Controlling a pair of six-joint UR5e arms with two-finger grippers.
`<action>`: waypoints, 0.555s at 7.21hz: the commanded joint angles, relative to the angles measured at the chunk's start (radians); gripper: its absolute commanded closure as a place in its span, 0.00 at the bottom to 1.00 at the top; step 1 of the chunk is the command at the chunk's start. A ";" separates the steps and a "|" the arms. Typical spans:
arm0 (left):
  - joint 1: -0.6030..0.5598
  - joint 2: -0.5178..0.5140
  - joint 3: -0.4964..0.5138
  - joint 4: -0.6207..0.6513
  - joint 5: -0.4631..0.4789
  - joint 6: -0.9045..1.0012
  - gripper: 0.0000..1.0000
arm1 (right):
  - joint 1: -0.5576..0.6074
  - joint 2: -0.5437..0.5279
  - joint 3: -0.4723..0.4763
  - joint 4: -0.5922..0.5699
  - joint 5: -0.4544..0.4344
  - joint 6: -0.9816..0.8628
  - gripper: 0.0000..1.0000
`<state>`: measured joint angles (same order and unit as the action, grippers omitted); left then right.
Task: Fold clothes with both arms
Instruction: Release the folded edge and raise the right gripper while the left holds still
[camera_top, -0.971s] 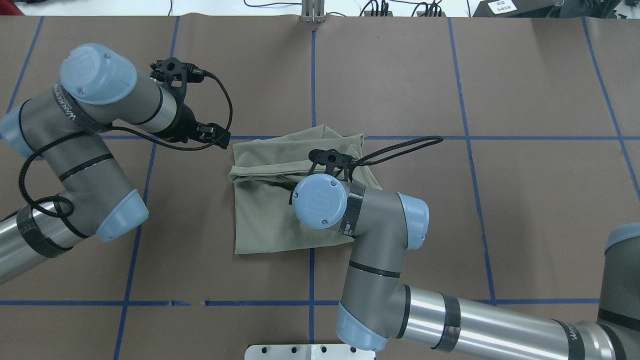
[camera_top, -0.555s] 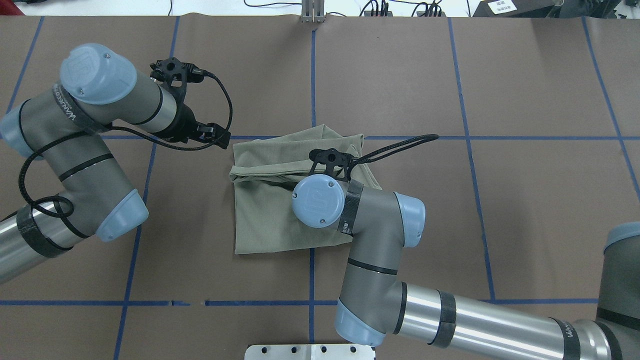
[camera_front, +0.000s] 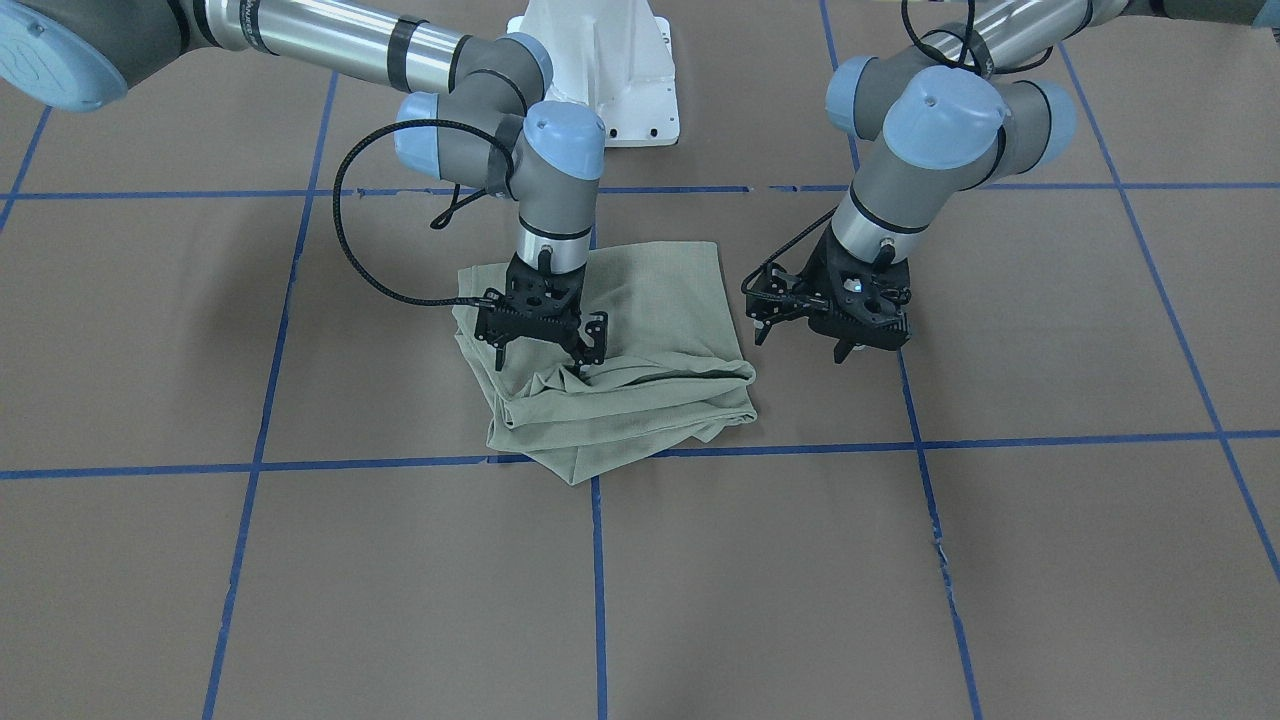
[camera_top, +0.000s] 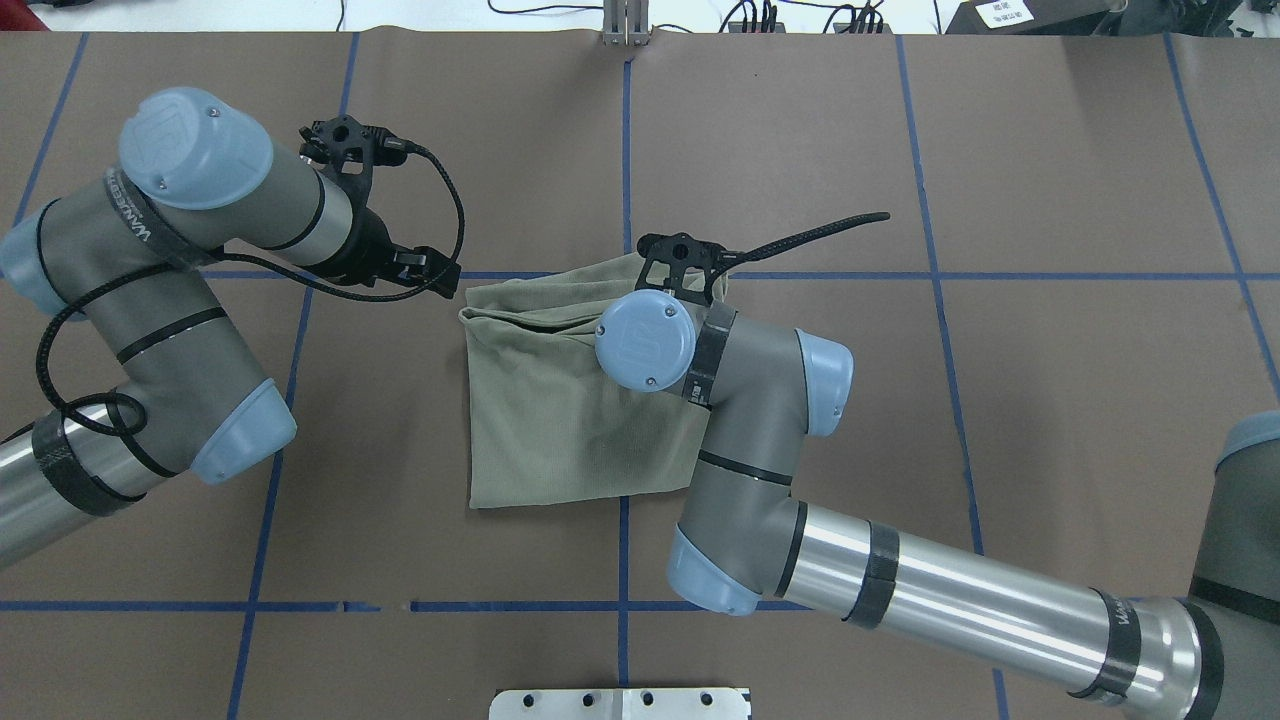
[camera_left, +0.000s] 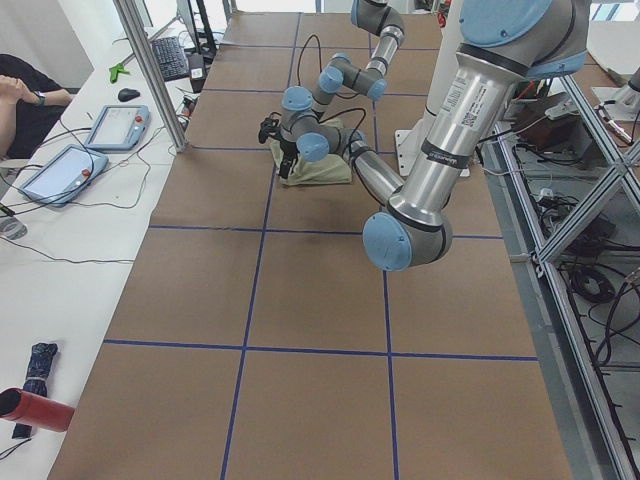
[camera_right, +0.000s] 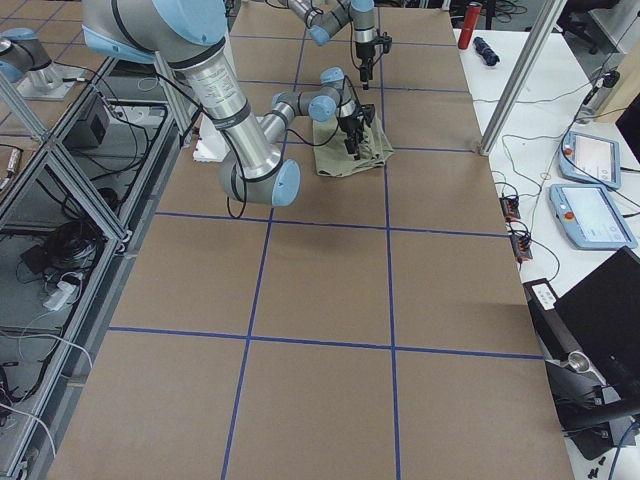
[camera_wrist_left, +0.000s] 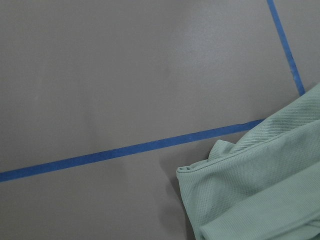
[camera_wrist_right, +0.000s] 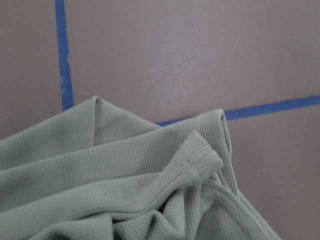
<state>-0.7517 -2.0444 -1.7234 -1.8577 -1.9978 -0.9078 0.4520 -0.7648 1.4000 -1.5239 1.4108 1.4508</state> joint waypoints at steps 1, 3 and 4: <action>0.000 0.003 -0.001 0.000 -0.001 0.000 0.00 | 0.104 0.068 -0.135 0.044 -0.009 -0.082 0.00; 0.002 0.003 -0.002 0.000 0.001 -0.002 0.00 | 0.170 0.123 -0.182 0.056 0.005 -0.124 0.00; 0.003 0.003 -0.002 0.000 0.001 -0.008 0.00 | 0.194 0.128 -0.180 0.056 0.092 -0.136 0.00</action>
<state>-0.7499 -2.0418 -1.7253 -1.8576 -1.9978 -0.9107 0.6107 -0.6532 1.2278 -1.4719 1.4338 1.3358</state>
